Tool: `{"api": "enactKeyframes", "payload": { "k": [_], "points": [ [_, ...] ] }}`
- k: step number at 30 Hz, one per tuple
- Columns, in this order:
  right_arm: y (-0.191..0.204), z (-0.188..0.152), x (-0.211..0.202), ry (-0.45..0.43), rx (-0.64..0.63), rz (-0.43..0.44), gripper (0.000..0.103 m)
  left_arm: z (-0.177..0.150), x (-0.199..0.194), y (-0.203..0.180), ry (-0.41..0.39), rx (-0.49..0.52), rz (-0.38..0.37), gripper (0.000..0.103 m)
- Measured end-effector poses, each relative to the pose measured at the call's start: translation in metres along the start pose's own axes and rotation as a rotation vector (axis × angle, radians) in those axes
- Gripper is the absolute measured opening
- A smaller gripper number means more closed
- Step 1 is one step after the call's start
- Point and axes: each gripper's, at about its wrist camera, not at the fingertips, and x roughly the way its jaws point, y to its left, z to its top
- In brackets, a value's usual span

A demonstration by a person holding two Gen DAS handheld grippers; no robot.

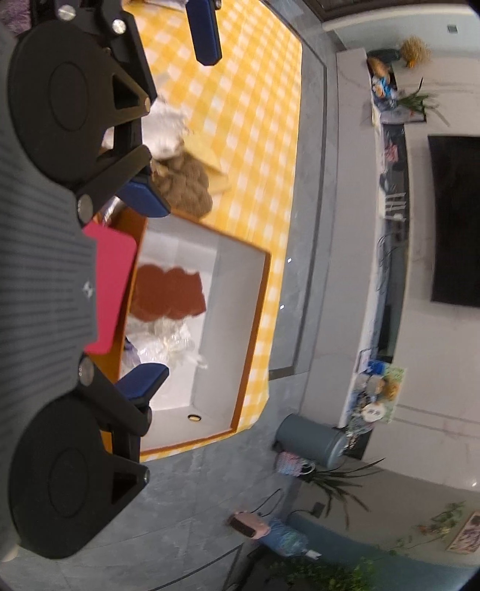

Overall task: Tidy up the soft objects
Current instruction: 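Move both tools back from the orange box toward the pile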

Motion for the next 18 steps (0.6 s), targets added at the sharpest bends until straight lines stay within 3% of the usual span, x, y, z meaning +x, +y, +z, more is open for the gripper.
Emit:
{"api": "enactKeyframes", "payload": {
  "k": [9, 18],
  "points": [
    [0.032, -0.047, -0.024, -0.054, -0.008, 0.066, 0.09, -0.043, -0.01, 0.017, 0.047, -0.026, 0.018, 0.087],
    [0.06, -0.108, -0.016, -0.12, 0.031, 0.055, 0.09, -0.088, -0.017, 0.04, 0.095, -0.037, 0.007, 0.087]
  ]
}}
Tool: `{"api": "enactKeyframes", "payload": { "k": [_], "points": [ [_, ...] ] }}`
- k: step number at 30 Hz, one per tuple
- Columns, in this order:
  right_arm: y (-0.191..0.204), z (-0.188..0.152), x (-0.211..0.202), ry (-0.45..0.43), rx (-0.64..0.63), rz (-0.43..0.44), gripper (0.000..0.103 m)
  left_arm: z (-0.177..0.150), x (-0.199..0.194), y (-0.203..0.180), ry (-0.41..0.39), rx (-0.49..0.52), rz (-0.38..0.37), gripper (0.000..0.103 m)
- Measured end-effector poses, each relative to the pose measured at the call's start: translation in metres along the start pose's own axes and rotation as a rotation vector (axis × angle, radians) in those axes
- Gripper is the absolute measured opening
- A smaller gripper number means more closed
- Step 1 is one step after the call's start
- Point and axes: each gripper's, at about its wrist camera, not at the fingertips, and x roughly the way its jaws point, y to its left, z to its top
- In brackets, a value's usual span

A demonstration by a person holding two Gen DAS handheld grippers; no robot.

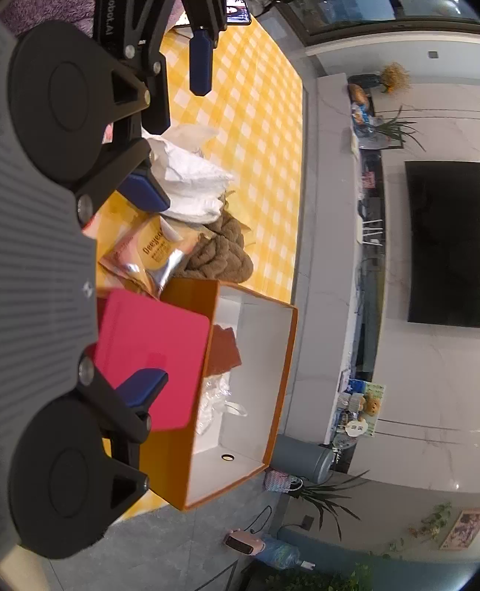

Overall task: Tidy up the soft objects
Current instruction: 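Move both tools back from the orange box toward the pile, then grasp the pink-white knitted piece with the left tool while the right tool grasps the orange crochet ball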

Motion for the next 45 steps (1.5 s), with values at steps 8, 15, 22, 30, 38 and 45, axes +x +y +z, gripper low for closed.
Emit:
{"api": "enactKeyframes", "payload": {
  "k": [8, 15, 22, 30, 38, 45],
  "points": [
    [0.026, -0.038, 0.012, -0.024, 0.016, 0.006, 0.089, -0.035, 0.014, 0.018, 0.067, -0.034, 0.002, 0.087],
    [0.042, -0.067, 0.048, 0.058, 0.043, 0.022, 0.079, -0.05, 0.022, 0.035, 0.093, -0.063, 0.026, 0.086],
    [0.055, -0.077, 0.074, 0.086, -0.017, 0.011, 0.073, -0.06, 0.037, 0.054, 0.143, -0.143, 0.026, 0.085],
    [0.055, -0.088, 0.087, 0.128, 0.019, 0.072, 0.067, -0.064, 0.05, 0.048, 0.221, -0.12, 0.007, 0.088],
    [0.057, -0.093, 0.088, 0.14, 0.017, 0.153, 0.046, -0.073, 0.073, 0.05, 0.328, -0.148, 0.047, 0.092],
    [0.057, -0.094, 0.083, 0.129, 0.001, 0.164, 0.043, -0.074, 0.08, 0.049, 0.345, -0.16, 0.043, 0.088]
  ]
}}
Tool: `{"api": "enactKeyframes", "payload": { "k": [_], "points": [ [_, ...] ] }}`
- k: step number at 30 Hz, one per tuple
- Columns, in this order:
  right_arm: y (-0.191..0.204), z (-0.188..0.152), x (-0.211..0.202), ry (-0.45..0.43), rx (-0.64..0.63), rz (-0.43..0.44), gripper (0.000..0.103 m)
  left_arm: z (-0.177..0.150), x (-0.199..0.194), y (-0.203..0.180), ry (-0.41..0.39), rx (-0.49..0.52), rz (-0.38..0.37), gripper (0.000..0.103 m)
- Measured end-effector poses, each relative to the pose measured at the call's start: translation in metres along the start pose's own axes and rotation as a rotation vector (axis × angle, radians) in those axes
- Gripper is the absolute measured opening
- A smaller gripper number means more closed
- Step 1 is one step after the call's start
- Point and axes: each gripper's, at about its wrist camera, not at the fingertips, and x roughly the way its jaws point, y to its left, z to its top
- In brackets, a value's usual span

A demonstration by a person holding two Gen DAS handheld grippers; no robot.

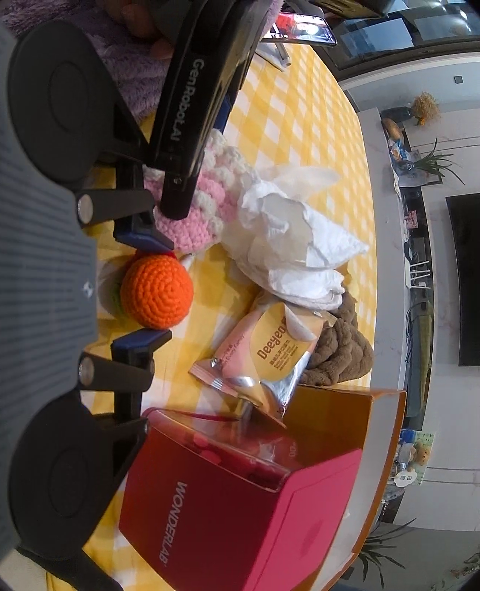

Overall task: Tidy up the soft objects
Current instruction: 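Grasp the pink-white knitted piece with the left tool while the right tool grasps the orange crochet ball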

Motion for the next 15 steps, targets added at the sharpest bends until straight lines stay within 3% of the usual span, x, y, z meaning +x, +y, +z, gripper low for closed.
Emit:
{"api": "enactKeyframes", "payload": {
  "k": [9, 11, 12, 15],
  "points": [
    [-0.012, 0.001, -0.006, -0.001, 0.059, -0.013, 0.042, -0.004, -0.012, -0.005, -0.055, 0.023, 0.046, 0.054],
    [-0.014, 0.001, -0.009, -0.007, 0.065, -0.012, 0.042, -0.005, -0.019, -0.007, -0.085, 0.033, 0.042, 0.04],
    [-0.015, 0.001, -0.011, -0.013, 0.065, -0.012, 0.042, -0.006, -0.023, -0.008, -0.098, 0.035, 0.05, 0.019],
    [-0.016, 0.002, -0.016, -0.03, 0.063, -0.018, 0.042, -0.008, -0.031, -0.007, -0.098, 0.004, 0.014, 0.019]
  ]
}}
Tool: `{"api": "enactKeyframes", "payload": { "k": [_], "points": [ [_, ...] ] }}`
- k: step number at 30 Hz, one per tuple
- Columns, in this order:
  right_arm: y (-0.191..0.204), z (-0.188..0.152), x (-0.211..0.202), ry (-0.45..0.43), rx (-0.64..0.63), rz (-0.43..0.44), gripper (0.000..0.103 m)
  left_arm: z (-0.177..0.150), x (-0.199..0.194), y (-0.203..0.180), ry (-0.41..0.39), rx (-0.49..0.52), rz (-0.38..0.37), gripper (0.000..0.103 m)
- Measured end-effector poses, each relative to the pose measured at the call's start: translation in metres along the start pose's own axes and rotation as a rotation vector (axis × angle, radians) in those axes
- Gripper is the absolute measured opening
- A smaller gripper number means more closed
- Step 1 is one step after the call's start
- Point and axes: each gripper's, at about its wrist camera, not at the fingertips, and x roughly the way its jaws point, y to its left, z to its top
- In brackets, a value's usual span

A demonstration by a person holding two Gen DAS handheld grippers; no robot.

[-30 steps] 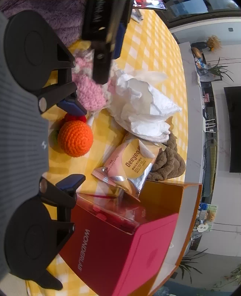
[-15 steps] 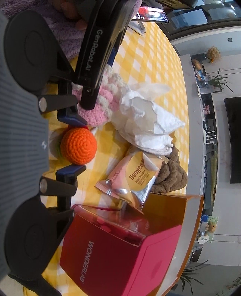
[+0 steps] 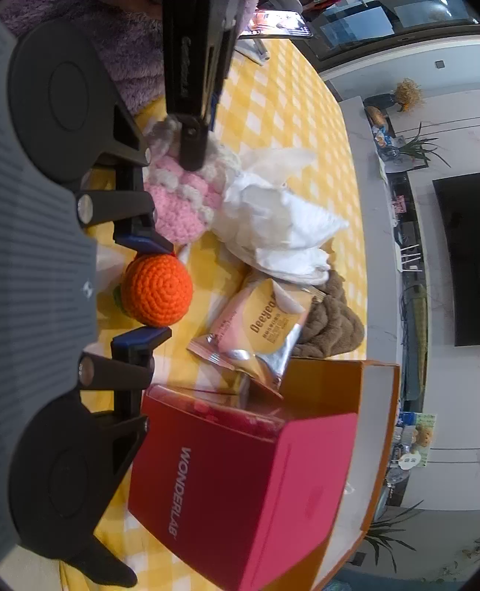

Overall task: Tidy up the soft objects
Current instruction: 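Grasp the pink-white knitted piece with the left tool while the right tool grasps the orange crochet ball, then carry the knitted piece into the orange box and release while the right tool drops the ball there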

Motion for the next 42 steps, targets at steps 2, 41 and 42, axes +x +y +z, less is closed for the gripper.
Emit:
{"api": "enactKeyframes", "payload": {
  "k": [2, 41, 42],
  "points": [
    [0.0, 0.001, -0.004, -0.012, 0.003, 0.001, 0.042, -0.003, -0.006, -0.001, -0.009, -0.003, 0.006, 0.019],
    [-0.071, 0.122, -0.071, -0.235, -0.107, -0.099, 0.042, 0.145, -0.038, -0.121, -0.435, 0.28, -0.134, 0.015],
    [-0.078, 0.129, -0.067, -0.232, -0.107, -0.113, 0.042, 0.15, -0.033, -0.126, -0.432, 0.293, -0.141, 0.015]
  ]
}}
